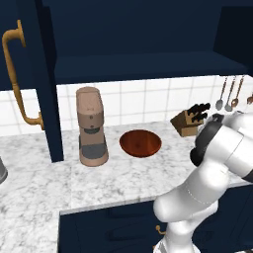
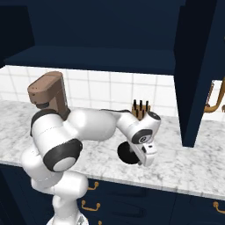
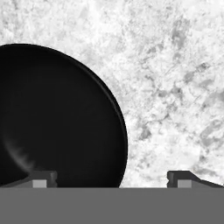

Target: Pick up the bowls on the counter and stack them on top of one another in the open cabinet. Place the smaller bowl on top of the larger bowl.

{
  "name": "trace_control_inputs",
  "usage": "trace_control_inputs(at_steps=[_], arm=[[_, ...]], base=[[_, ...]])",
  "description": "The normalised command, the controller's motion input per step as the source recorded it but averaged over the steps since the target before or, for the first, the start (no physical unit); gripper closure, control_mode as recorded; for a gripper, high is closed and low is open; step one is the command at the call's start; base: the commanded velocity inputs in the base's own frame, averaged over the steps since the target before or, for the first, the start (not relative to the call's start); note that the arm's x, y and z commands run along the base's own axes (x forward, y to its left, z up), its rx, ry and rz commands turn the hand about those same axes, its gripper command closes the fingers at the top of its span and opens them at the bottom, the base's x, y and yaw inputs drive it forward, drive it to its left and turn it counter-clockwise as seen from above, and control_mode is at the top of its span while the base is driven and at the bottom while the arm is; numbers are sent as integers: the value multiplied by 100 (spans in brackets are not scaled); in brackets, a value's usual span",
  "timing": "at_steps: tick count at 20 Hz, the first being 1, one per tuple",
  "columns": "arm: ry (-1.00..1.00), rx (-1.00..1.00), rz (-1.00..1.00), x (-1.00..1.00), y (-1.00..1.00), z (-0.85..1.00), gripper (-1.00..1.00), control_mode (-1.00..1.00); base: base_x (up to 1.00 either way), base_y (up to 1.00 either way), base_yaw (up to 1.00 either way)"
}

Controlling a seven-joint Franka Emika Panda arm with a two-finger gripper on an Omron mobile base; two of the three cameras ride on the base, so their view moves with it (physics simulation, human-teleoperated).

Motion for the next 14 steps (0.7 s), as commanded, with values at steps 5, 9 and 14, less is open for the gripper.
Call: trace_control_inputs(at_steps=[5,9,14], arm=[[0,1,1,0,0,-30,-100,-100],[0,0,0,3,0,-39,-100,-100],[0,0,0,7,1,-12,100,-100]], base=[[0,0,0],[0,0,0],[0,0,0]])
